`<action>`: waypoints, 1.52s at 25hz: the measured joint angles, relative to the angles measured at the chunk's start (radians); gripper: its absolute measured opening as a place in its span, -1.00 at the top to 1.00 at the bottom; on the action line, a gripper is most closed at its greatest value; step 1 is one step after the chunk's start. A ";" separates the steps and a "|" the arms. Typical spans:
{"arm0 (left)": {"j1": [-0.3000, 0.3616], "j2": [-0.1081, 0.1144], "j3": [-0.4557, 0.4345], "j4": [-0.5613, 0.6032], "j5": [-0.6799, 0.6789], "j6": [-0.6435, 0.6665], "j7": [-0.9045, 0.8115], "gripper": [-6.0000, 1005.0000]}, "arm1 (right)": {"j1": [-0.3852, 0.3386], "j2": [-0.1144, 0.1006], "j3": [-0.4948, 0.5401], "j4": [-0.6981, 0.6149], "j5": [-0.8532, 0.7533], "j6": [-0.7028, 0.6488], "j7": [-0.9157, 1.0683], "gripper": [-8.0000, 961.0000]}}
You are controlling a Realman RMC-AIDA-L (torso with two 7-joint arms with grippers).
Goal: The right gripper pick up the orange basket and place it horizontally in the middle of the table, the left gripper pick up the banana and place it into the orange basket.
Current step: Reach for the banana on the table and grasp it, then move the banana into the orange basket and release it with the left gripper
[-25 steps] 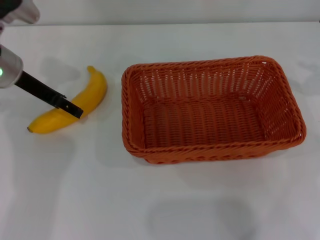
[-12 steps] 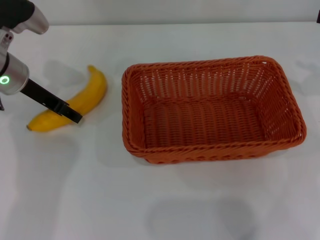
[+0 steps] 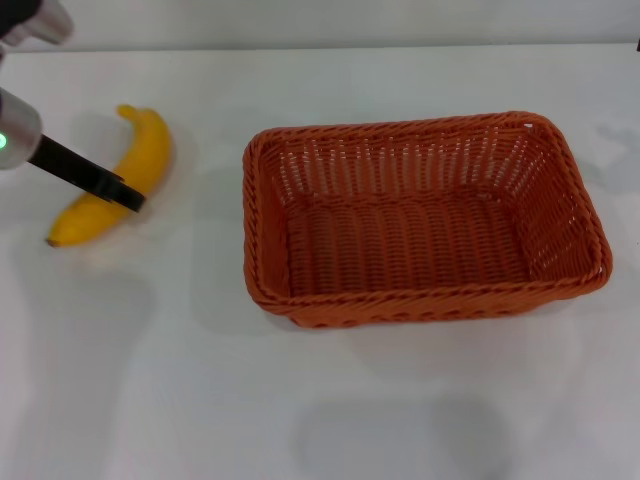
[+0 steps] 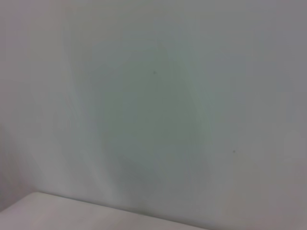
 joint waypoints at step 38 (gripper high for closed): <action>-0.496 -0.115 0.000 0.189 -0.009 0.287 0.157 -0.27 | -0.065 -0.008 0.018 0.047 0.140 -0.060 -0.163 -0.73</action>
